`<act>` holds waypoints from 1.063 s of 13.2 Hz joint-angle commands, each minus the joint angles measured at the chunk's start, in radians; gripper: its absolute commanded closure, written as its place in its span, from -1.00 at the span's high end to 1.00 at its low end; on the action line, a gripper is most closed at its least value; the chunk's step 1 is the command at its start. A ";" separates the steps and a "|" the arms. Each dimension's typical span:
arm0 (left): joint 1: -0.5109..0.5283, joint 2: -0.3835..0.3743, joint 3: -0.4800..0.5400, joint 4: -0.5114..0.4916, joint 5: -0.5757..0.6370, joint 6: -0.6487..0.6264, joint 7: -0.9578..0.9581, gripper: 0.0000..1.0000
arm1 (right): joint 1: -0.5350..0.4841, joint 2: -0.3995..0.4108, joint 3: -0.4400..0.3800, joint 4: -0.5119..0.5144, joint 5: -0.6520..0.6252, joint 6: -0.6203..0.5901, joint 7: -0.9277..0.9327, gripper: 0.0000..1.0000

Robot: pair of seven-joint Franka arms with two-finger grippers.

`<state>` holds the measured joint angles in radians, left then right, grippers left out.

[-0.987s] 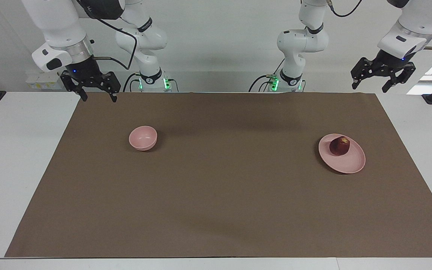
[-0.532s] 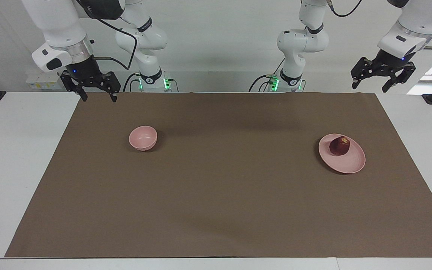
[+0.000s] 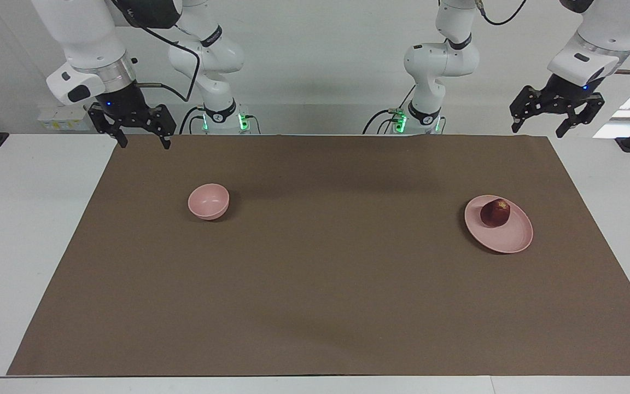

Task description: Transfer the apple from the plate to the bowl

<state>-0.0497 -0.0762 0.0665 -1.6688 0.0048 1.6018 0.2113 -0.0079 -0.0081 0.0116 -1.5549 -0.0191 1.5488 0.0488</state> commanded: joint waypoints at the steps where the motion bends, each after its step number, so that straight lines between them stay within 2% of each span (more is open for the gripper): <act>1: 0.017 -0.054 -0.001 -0.178 -0.014 0.156 0.003 1.00 | -0.018 0.011 0.010 0.022 0.021 -0.019 -0.012 1.00; 7: 0.079 -0.040 -0.001 -0.451 -0.017 0.475 0.080 1.00 | -0.018 0.011 0.010 0.022 0.021 -0.021 -0.012 1.00; 9: 0.108 -0.016 -0.001 -0.502 -0.017 0.587 0.083 1.00 | -0.018 0.011 0.010 0.022 0.021 -0.019 -0.009 1.00; 14: 0.122 0.081 -0.001 -0.559 -0.061 0.716 0.083 1.00 | -0.020 0.008 0.011 0.021 0.019 -0.048 -0.018 1.00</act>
<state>0.0602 -0.0172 0.0714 -2.2083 -0.0264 2.2673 0.2779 -0.0150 -0.0081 0.0117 -1.5545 -0.0191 1.5312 0.0488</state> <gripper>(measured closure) 0.000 0.000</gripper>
